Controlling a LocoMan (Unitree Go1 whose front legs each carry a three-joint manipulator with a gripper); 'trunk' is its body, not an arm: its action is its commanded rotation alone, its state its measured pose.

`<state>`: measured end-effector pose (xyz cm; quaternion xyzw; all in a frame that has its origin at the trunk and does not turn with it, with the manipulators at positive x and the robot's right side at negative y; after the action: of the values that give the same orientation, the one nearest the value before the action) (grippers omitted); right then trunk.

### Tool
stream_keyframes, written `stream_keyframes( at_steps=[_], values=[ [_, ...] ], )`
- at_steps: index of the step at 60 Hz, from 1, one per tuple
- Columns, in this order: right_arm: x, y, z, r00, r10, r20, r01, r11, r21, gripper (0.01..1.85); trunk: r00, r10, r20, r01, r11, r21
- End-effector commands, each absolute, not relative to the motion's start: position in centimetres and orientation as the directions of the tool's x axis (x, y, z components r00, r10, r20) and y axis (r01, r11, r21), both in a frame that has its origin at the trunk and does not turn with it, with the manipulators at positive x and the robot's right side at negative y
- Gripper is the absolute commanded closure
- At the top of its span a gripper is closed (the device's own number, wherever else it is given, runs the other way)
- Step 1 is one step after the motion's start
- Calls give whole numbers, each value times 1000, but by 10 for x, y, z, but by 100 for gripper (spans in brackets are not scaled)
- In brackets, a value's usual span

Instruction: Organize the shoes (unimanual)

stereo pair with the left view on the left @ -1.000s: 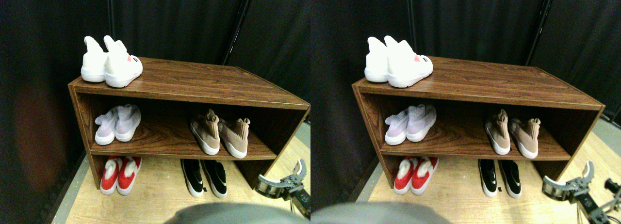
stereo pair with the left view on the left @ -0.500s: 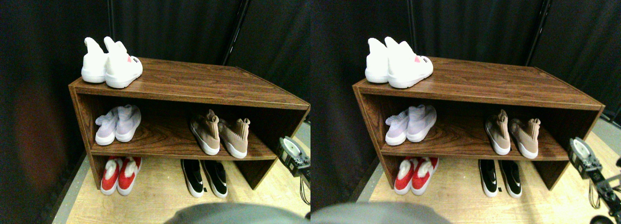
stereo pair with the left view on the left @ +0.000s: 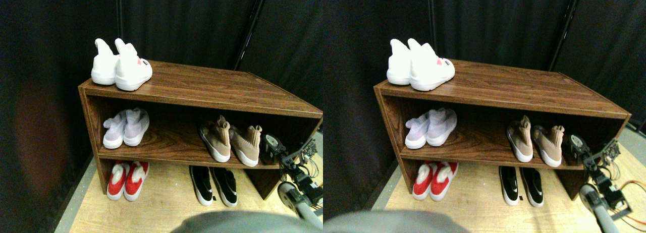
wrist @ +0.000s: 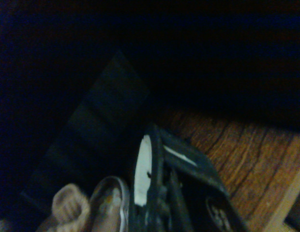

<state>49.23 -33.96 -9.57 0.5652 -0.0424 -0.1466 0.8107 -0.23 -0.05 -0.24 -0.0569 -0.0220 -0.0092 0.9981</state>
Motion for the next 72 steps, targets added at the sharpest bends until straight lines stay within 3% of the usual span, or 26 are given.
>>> stream_keyframes(
  at_steps=[1,23,39,63,72],
  values=[
    [499,-332,-96,962,-267,-57,144,318,937,180,1000,5,31,-1,993,-117],
    [503,-307,-108,951,-288,-112,186,245,951,180,999,24,23,-21,991,-129],
    [501,-286,-106,957,-270,-106,175,248,953,180,999,35,17,-32,990,-139],
    [501,-269,-108,980,-165,-111,149,240,959,180,998,57,14,-55,986,-155],
    [502,-268,-108,977,-183,-112,156,245,957,180,998,61,16,-58,986,-154]
  ],
)
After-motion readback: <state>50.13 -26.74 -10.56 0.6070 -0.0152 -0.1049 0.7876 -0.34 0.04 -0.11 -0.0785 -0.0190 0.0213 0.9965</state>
